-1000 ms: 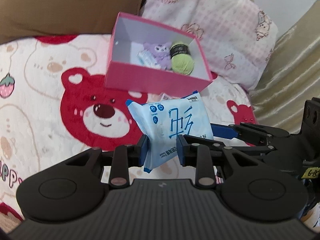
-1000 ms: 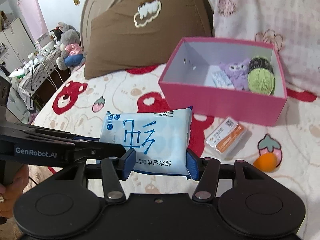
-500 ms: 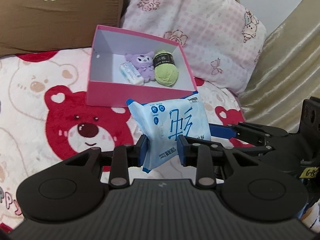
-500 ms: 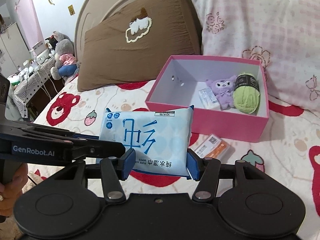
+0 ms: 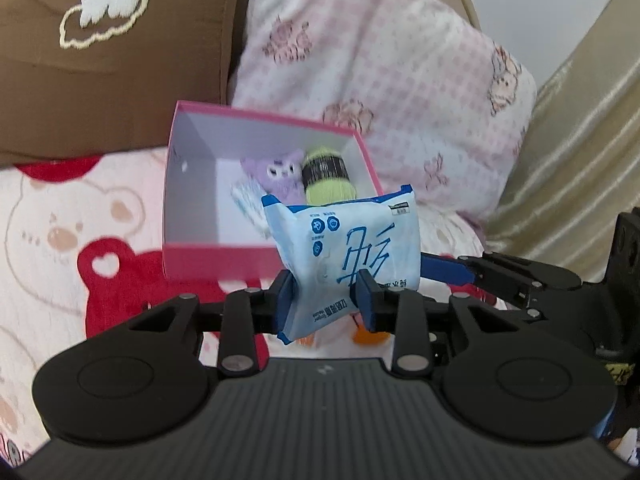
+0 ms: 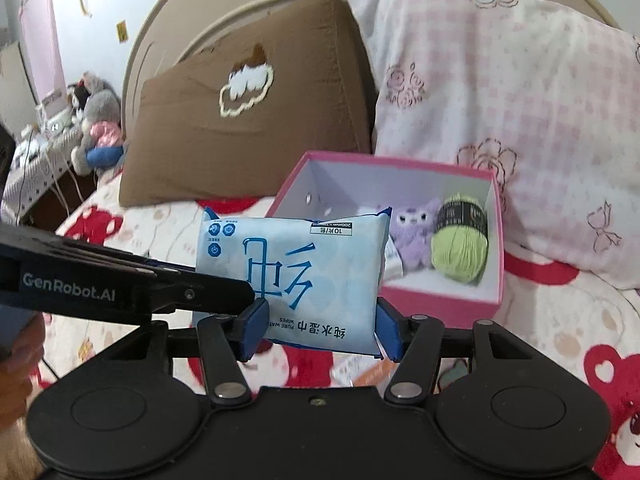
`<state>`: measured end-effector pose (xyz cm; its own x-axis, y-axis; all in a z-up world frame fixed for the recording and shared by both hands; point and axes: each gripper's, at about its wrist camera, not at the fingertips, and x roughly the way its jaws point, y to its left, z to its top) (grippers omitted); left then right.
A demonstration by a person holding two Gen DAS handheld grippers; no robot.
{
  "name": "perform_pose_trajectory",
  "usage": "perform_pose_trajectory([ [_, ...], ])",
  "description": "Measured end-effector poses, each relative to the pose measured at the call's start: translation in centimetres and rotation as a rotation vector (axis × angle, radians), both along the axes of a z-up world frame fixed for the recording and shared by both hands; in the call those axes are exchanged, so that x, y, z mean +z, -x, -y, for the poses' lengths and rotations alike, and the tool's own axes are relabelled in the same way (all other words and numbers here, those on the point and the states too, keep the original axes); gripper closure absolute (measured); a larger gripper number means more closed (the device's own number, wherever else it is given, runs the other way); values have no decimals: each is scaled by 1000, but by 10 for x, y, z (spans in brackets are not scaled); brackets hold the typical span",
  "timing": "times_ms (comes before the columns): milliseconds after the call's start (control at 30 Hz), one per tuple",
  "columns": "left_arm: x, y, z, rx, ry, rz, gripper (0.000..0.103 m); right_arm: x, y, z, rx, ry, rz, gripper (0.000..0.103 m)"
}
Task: Organize objects
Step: 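Lift the wipes pack with the left gripper and carry it toward the box, then lower the wipes pack with the left gripper into the box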
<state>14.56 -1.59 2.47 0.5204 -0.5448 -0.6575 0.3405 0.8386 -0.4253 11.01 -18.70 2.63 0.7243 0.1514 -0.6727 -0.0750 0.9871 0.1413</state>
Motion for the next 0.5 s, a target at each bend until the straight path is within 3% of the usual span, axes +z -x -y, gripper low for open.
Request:
perform_pose_trajectory([
  [500, -9, -77, 27, -4, 12, -20, 71, 1, -65, 32, -35, 35, 0, 43],
])
